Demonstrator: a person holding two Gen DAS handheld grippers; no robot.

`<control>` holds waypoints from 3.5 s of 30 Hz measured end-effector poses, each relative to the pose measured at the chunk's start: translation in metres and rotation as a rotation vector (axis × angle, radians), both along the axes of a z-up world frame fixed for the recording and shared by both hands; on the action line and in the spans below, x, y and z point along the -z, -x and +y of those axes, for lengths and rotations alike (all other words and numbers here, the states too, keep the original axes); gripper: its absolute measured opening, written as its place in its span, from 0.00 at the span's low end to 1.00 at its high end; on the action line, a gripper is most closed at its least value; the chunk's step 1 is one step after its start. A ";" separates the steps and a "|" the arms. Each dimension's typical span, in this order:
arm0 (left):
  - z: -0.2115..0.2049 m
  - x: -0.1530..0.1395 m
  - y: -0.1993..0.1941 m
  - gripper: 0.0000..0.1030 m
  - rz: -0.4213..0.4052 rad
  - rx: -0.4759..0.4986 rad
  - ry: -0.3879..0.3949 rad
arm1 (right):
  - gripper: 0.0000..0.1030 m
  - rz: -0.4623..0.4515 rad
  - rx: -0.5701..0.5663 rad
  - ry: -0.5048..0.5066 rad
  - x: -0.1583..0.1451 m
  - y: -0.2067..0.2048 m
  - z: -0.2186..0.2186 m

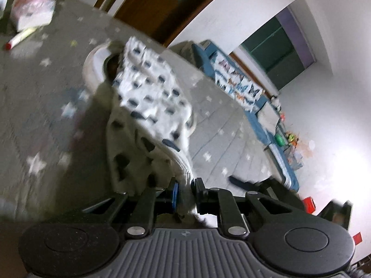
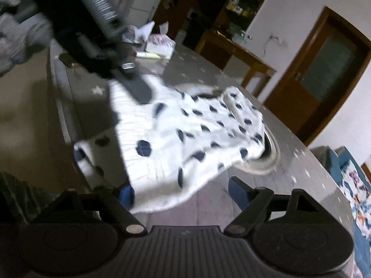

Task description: Fold clothes

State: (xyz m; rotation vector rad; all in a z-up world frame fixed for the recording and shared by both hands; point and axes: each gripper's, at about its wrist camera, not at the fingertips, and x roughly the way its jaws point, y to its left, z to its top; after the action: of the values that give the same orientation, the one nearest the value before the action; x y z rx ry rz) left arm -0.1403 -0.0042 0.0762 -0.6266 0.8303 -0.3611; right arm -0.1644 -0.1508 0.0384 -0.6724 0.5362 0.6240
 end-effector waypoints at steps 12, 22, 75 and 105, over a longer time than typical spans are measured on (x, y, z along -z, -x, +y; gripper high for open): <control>0.010 0.012 0.023 0.34 0.038 0.036 -0.112 | 0.73 0.179 -0.051 -0.058 -0.008 0.004 -0.029; -0.001 -0.033 -0.001 0.32 -0.191 0.061 -0.236 | 0.66 0.273 0.033 -0.300 -0.037 -0.046 -0.062; -0.056 0.038 -0.201 0.28 -0.054 0.172 -0.225 | 0.38 0.597 0.200 -0.818 0.018 -0.282 -0.118; -0.046 0.032 -0.124 0.29 -0.169 0.276 -0.413 | 0.07 0.473 0.289 -0.581 0.025 -0.248 -0.101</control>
State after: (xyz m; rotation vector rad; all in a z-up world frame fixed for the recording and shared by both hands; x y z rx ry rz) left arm -0.0158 -0.0503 0.0443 -0.0941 0.7997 -0.4696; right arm 0.0838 -0.2522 0.0130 0.1115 0.8265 0.6251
